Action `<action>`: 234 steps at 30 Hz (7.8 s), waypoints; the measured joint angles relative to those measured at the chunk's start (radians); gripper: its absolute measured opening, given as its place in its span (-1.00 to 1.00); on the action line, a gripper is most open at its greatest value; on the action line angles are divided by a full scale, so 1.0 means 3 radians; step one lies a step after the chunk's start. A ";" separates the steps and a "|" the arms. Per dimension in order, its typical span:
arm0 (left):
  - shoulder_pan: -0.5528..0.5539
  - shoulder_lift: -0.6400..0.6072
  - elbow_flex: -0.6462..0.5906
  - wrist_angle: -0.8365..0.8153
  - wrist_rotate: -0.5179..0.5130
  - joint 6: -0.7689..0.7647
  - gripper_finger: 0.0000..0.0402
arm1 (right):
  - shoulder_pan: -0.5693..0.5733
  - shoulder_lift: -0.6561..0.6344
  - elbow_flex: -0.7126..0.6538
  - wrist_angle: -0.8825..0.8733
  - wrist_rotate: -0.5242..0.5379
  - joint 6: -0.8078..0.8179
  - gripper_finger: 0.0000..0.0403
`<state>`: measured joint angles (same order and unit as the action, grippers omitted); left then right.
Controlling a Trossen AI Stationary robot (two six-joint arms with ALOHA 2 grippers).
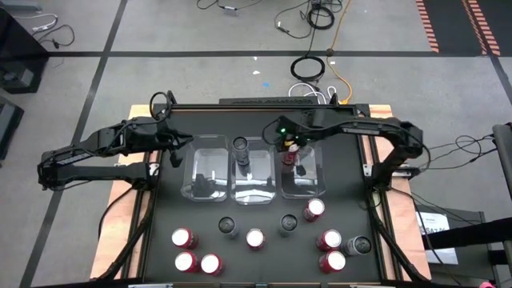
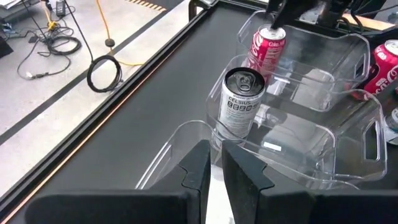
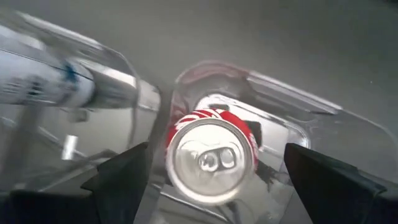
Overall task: Sort soda cans
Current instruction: Put the top right red soda can into the right transparent bin, then put the top left orange soda can into the left transparent bin
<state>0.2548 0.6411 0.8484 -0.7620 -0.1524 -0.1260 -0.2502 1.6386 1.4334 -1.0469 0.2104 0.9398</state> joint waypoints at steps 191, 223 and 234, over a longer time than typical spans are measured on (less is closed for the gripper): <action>-0.3487 0.3202 0.1286 -0.1952 0.1151 -0.5291 0.72 | 0.3240 -0.0595 -0.0004 -0.1510 0.1245 0.1966 0.77; -0.3466 0.3198 0.1285 -0.1795 0.1099 -0.5030 0.72 | 0.3239 -0.0594 -0.0004 -0.1478 0.1245 0.2003 0.77; -0.3466 0.3198 0.1286 -0.1773 0.1120 -0.5032 0.72 | 0.3240 -0.0594 -0.0004 -0.1451 0.1246 0.1983 0.77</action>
<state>-0.7849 1.6005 1.2340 -1.2938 0.1837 -1.6356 0.7217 1.4605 1.4322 -1.4821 0.5842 1.5346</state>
